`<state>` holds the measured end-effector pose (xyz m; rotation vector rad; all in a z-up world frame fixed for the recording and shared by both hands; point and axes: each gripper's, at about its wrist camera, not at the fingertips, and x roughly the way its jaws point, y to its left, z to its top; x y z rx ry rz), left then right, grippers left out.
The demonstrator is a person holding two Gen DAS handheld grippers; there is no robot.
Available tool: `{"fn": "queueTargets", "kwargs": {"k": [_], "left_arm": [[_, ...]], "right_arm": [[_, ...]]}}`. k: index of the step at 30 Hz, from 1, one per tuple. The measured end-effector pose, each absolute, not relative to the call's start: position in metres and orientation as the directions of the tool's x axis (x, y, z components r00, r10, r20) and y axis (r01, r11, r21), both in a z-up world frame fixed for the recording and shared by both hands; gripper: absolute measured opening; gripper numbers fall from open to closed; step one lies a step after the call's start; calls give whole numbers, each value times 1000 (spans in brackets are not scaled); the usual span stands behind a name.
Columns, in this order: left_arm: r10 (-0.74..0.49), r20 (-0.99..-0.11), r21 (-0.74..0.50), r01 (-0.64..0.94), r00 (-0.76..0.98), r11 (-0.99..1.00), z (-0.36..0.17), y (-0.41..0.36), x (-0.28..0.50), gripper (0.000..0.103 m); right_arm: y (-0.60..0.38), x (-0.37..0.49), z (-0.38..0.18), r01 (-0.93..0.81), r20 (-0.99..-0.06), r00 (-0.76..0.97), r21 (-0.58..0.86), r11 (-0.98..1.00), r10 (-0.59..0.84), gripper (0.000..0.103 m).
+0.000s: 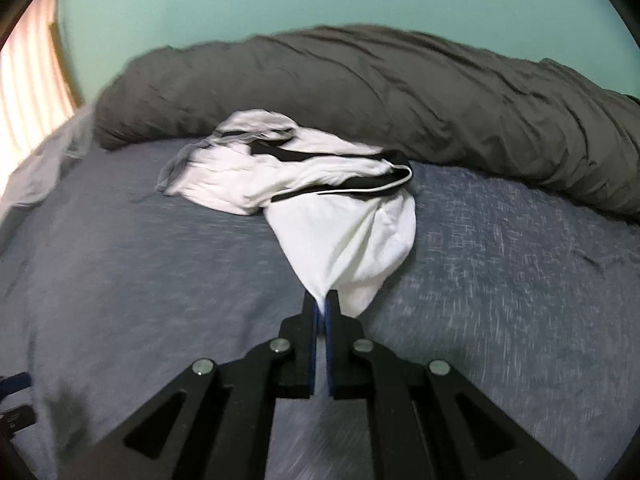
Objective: Fold clothes
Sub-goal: 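Drag the white garment with the right tool to spread it out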
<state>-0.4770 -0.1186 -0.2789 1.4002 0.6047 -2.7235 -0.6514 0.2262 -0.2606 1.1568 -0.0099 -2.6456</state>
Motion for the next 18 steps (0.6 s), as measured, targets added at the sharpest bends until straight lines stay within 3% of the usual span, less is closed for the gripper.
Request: {"fn": "queueTargets", "kwargs": {"k": [9, 18], "left_arm": [[156, -738, -368, 198, -657, -909, -254, -124, -394, 103], [181, -697, -406, 175, -694, -897, -261, -119, -313, 103]], "right_arm": [[223, -527, -212, 303, -638, -682, 199, -932, -358, 2], [225, -406, -222, 328, -609, -665, 283, -901, -433, 3]]}}
